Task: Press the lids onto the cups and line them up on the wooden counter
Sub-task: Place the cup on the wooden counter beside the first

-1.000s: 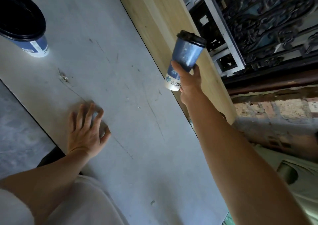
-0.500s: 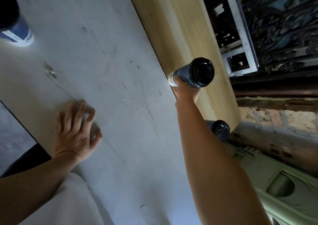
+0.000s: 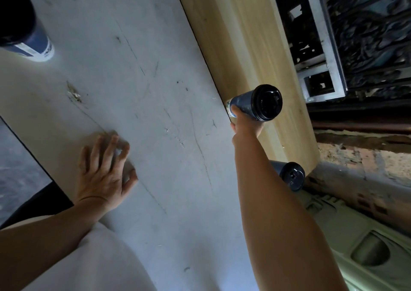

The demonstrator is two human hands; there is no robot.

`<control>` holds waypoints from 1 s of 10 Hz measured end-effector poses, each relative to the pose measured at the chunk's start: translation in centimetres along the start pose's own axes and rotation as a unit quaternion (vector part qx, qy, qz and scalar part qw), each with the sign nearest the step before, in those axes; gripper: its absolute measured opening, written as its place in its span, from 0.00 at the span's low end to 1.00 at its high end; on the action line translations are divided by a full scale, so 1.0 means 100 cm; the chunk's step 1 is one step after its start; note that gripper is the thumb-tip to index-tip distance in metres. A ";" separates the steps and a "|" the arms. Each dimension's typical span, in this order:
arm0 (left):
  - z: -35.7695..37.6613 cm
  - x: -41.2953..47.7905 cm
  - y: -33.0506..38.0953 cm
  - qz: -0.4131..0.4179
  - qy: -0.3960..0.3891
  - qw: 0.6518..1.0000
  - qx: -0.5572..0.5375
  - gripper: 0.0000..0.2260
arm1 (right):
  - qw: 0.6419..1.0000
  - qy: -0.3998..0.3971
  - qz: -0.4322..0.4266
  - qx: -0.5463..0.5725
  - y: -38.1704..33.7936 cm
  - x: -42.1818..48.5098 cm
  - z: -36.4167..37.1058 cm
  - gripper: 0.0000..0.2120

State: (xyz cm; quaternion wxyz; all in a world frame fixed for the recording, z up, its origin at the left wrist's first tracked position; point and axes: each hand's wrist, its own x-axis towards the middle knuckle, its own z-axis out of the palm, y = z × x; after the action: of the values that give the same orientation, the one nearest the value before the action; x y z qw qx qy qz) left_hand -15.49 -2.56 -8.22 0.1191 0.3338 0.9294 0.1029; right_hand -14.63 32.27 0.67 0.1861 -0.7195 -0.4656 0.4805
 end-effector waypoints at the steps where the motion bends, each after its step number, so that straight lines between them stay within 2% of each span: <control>1: 0.001 -0.001 0.000 -0.003 -0.001 1.000 -0.005 0.31 | 1.000 -0.012 0.023 -0.004 0.000 -0.006 -0.003 0.28; 2: 0.002 -0.001 0.001 -0.007 0.004 1.000 -0.009 0.31 | 0.984 -0.008 -0.057 -0.167 0.002 -0.012 0.000 0.28; 3: 0.002 0.000 -0.001 -0.006 0.007 1.000 -0.010 0.32 | 0.956 0.073 0.081 0.274 0.007 -0.011 -0.009 0.35; 4: 0.000 0.001 0.000 -0.005 0.002 1.000 -0.015 0.32 | 0.991 0.055 -0.046 -0.111 0.027 -0.033 -0.008 0.28; 5: -0.001 0.000 0.003 -0.013 -0.012 0.999 -0.034 0.33 | 0.913 0.040 -0.104 -0.394 0.065 -0.062 -0.019 0.27; 6: -0.003 0.001 0.002 -0.006 -0.041 0.998 -0.040 0.34 | 0.860 -0.067 -0.178 -0.474 0.117 -0.103 -0.035 0.28; 7: -0.007 0.001 0.001 0.012 -0.074 0.997 -0.036 0.34 | 0.802 -0.127 -0.215 -0.543 0.174 -0.150 -0.053 0.33; 9: -0.021 0.003 -0.013 0.062 -0.135 0.989 -0.026 0.34 | 0.789 -0.184 -0.188 -0.555 0.227 -0.222 -0.069 0.37; 10: -0.045 0.008 -0.023 0.104 -0.187 0.977 0.004 0.32 | 0.803 -0.192 -0.173 -0.537 0.227 -0.231 -0.068 0.37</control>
State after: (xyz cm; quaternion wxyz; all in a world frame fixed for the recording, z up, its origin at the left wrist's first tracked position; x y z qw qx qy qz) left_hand -18.79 -4.31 -4.69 0.2781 0.4425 0.8513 0.0464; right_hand 0.00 2.62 -0.45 -0.2425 -0.5052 -0.7921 0.2418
